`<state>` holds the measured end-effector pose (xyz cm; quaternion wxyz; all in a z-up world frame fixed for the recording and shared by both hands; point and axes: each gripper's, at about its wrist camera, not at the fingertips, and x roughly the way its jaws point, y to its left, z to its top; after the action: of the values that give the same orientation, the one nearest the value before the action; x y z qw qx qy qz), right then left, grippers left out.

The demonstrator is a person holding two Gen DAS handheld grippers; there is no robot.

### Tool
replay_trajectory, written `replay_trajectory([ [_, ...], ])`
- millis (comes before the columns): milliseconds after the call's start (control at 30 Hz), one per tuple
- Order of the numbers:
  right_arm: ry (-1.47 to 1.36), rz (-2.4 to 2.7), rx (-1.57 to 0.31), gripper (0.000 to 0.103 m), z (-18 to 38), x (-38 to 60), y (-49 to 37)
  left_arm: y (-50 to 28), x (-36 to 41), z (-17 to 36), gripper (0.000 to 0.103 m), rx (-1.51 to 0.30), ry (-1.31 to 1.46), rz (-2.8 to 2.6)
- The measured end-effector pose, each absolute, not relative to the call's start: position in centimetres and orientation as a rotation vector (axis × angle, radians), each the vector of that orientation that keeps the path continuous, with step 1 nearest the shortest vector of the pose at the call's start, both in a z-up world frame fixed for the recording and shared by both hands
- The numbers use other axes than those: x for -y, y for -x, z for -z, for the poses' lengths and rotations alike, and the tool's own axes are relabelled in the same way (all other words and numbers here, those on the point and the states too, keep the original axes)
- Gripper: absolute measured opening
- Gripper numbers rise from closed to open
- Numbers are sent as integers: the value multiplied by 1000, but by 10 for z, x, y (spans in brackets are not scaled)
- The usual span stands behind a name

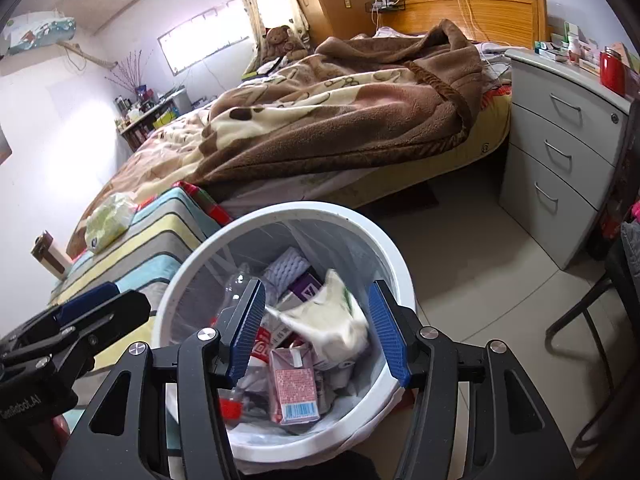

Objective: Collect trash

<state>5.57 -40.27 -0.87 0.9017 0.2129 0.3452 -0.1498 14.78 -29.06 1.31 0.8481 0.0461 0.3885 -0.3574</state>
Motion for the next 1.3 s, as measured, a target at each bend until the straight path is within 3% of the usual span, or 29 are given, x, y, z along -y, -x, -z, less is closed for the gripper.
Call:
replay_trajectory([
  [767,-337,186,-579,56,-14,341,-16,-82,199,-26,71,-715,-75,531],
  [900,-306,160,-542,68,-14,328,-11,-67,182,-23,71,-688,-89,464],
  [1300,-251,114,-502,68,-12,301,3,-38,139,-18,71,-621,-72,350],
])
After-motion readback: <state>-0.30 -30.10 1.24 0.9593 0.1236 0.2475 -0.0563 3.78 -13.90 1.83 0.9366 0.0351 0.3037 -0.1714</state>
